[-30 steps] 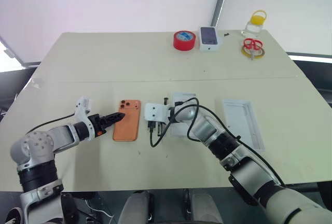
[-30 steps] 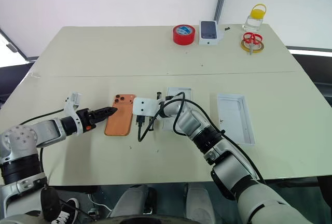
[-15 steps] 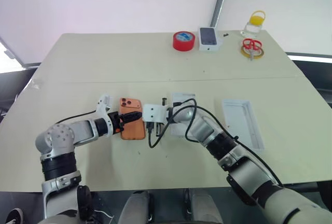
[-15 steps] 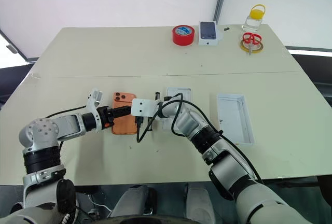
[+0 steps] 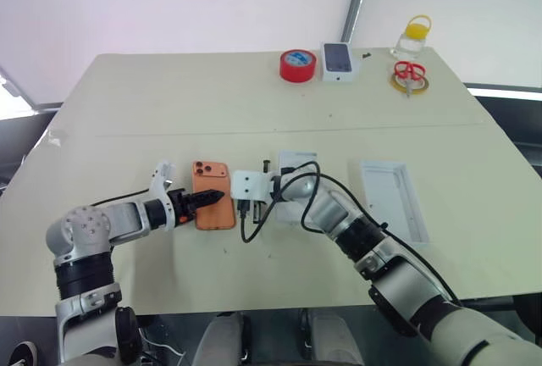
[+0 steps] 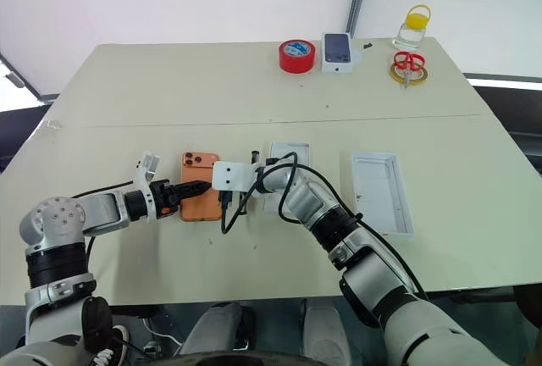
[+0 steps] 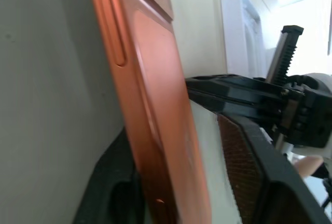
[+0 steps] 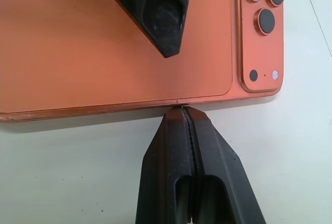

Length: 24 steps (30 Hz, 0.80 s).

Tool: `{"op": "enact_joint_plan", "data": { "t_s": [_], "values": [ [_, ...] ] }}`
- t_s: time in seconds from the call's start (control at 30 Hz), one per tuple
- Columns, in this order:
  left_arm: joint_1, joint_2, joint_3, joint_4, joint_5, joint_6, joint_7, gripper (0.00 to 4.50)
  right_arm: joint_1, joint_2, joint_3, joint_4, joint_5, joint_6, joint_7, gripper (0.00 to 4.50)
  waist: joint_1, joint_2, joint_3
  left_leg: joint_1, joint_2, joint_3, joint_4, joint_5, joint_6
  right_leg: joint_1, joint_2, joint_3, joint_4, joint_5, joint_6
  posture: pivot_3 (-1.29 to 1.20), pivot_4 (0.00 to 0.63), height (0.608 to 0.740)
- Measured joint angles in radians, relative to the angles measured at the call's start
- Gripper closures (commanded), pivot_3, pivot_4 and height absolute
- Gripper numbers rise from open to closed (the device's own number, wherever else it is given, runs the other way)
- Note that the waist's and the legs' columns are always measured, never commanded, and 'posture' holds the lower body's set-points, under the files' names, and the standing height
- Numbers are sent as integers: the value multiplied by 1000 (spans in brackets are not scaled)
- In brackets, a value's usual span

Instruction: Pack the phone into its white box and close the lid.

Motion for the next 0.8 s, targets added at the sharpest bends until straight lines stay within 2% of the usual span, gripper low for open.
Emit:
{"op": "enact_joint_plan", "data": {
  "t_s": [0.1, 0.2, 0.27, 0.3, 0.63, 0.77, 0.8],
  "values": [
    [2, 1, 19, 3, -3, 18, -1, 2379, 0, 2, 0, 0, 0, -1, -1, 4500, 0, 0, 0, 0, 0, 0, -1, 0, 0, -1, 0, 0, 0, 0, 0, 0, 150, 740],
    [2, -4, 37, 10, -2, 39, 4, 3267, 0, 1, 0, 0, 0, -3, -3, 4500, 0, 0, 0, 0, 0, 0, -3, 1, -2, -2, 0, 0, -1, 0, 0, 0, 150, 740],
    [7, -15, 53, 23, -11, 53, -1, 4207, 0, 0, 0, 0, 0, -8, -3, 4500, 1, -1, 0, 0, 0, 0, -6, 3, -4, -3, 0, 0, -1, 0, 0, 0, 150, 740],
    [4, -24, 72, 19, -34, 65, -15, 4454, 1, -1, 0, 1, -1, -8, -4, 4500, 2, -2, 0, 0, 0, 0, -7, 3, -5, -3, 0, 0, -1, 0, 0, 0, 150, 740],
    [12, -53, 139, 64, -96, 104, 13, 4454, 30, 1, -37, -33, 40, 20, 5, 4500, 4, -4, 1, -1, 0, -1, -8, 4, -5, -4, 0, 0, -1, 0, 0, 0, 150, 740],
    [12, -101, 191, 42, -110, 47, 27, 4454, 55, 16, -180, -96, 204, 86, 20, 4500, 5, -10, 9, -3, 1, -1, -8, 4, -6, -6, 0, 0, -1, 1, 0, 0, 150, 740],
    [32, -109, 178, 6, -103, 0, 24, 4499, 55, 17, -224, -125, 260, 101, 36, 4245, 4, -11, 10, -3, 1, -1, -8, 4, -7, -7, 0, 0, -2, 1, 0, 0, 150, 740]
  ]
}}
